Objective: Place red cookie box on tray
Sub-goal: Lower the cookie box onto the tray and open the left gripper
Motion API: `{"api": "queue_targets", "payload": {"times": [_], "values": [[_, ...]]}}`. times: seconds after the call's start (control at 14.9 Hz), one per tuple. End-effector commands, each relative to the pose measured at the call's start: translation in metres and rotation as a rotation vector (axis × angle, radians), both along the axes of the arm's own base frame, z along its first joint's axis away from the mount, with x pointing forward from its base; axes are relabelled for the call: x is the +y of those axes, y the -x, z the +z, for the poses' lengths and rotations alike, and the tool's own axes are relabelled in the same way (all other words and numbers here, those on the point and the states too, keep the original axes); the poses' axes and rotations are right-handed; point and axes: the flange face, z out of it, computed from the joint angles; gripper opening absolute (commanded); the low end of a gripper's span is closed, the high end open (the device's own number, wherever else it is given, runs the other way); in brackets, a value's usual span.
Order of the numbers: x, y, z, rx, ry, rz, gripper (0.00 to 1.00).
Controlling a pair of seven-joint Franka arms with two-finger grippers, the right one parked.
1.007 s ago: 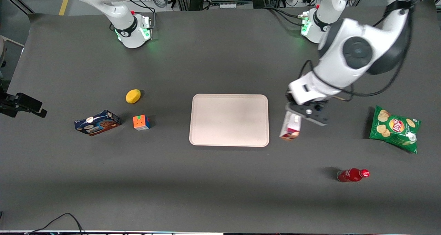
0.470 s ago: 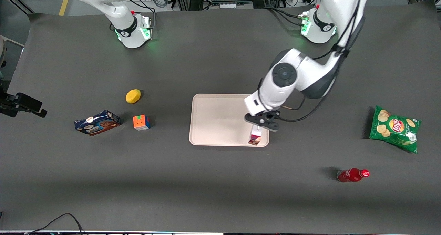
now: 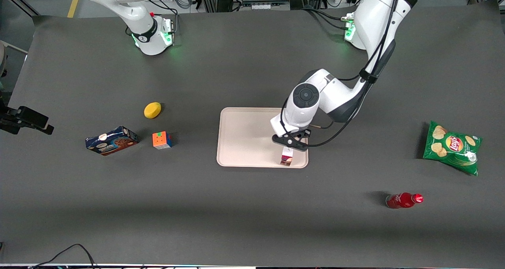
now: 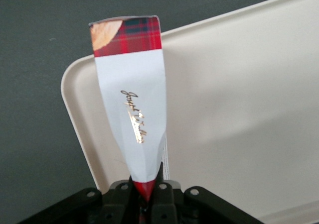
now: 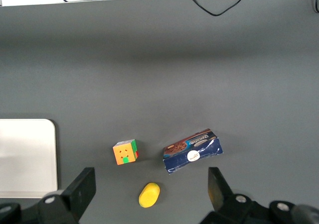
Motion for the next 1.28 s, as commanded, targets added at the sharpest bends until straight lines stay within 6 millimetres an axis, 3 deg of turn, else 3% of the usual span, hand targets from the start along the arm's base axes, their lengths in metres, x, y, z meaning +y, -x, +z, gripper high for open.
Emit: {"api": "queue_targets", "payload": {"times": [0.0,0.74,0.81,0.87,0.94,1.01,1.21], "values": [[0.01,0.0,-0.003,-0.046,-0.003,0.022,0.0],[0.014,0.009,-0.015,-0.035,-0.005,0.026,0.0],[0.014,0.009,-0.016,-0.033,-0.003,0.028,0.1],[0.014,0.009,-0.016,-0.032,-0.002,0.031,0.4],[0.013,0.008,-0.015,-0.035,0.004,0.033,0.79],[0.013,0.008,-0.014,-0.036,0.004,0.033,1.0],[0.014,0.003,0.01,-0.062,0.007,0.033,1.0]]}}
